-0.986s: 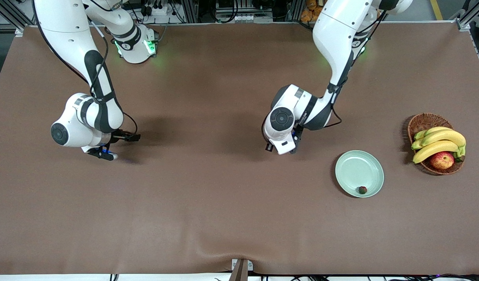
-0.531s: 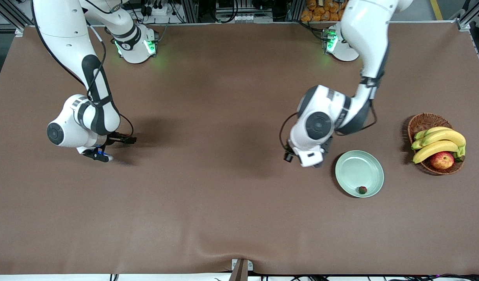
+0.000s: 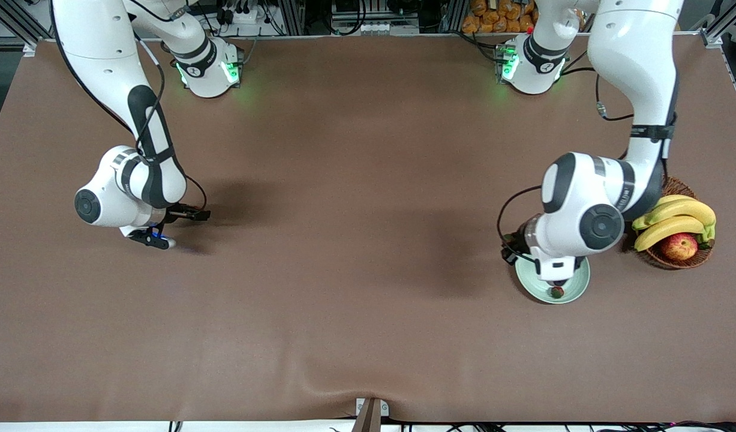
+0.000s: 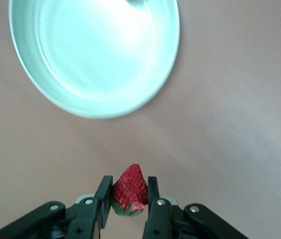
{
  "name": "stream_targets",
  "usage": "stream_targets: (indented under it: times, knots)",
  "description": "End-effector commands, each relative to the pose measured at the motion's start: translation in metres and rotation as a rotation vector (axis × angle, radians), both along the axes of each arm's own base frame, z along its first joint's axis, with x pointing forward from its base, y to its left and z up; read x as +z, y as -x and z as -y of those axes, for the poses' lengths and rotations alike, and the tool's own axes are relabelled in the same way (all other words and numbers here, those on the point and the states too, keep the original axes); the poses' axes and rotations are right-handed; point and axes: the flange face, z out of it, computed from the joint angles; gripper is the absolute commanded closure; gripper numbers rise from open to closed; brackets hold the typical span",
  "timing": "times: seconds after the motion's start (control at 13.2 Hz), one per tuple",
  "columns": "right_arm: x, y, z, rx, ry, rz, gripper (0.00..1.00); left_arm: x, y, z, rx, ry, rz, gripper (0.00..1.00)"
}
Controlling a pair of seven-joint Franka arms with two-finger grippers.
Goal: Collect all strawberries into plate
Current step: 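Carry the strawberry to the plate with the left gripper while the right gripper grasps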
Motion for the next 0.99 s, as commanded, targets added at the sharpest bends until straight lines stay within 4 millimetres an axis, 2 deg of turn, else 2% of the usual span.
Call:
stream_targets:
  times: [0.0,0.15,0.23,0.3,0.46,0.61,0.68,0.76,0.83,0.91]
  knots:
    - [0.0,0.002,-0.003,0.001,-0.023,0.004,0.54,-0.008,-0.01,-0.034,-0.092,-0.041,0.009,1.0]
    - [0.0,0.002,-0.003,0.003,-0.025,0.004,0.77,-0.022,-0.02,-0.064,-0.148,-0.023,0.032,1.0]
    - [0.002,0.001,-0.004,0.001,-0.026,0.007,0.84,-0.029,-0.023,-0.075,-0.171,-0.009,0.041,1.0]
    - [0.004,0.001,-0.004,0.003,-0.029,0.009,0.88,-0.037,-0.025,-0.088,-0.188,0.0,0.043,1.0]
    - [0.008,-0.001,-0.006,0.035,-0.048,0.02,0.89,-0.052,-0.028,-0.095,-0.217,0.006,0.049,1.0]
    - [0.027,-0.02,-0.009,0.093,-0.068,0.083,0.89,-0.055,-0.029,-0.093,-0.226,0.011,0.063,1.0]
    - [0.038,-0.032,-0.013,0.112,-0.069,0.115,0.89,-0.063,-0.029,-0.094,-0.226,0.01,0.055,1.0]
    - [0.052,-0.049,-0.02,0.13,-0.069,0.156,0.89,-0.07,-0.028,-0.095,-0.226,0.009,0.049,0.96]
    - [0.064,-0.063,-0.031,0.15,-0.069,0.19,0.89,-0.076,-0.028,-0.095,-0.226,0.008,0.047,0.84]
    - [0.077,-0.078,-0.052,0.18,-0.068,0.23,0.89,-0.076,-0.029,-0.095,-0.226,0.008,0.05,0.68]
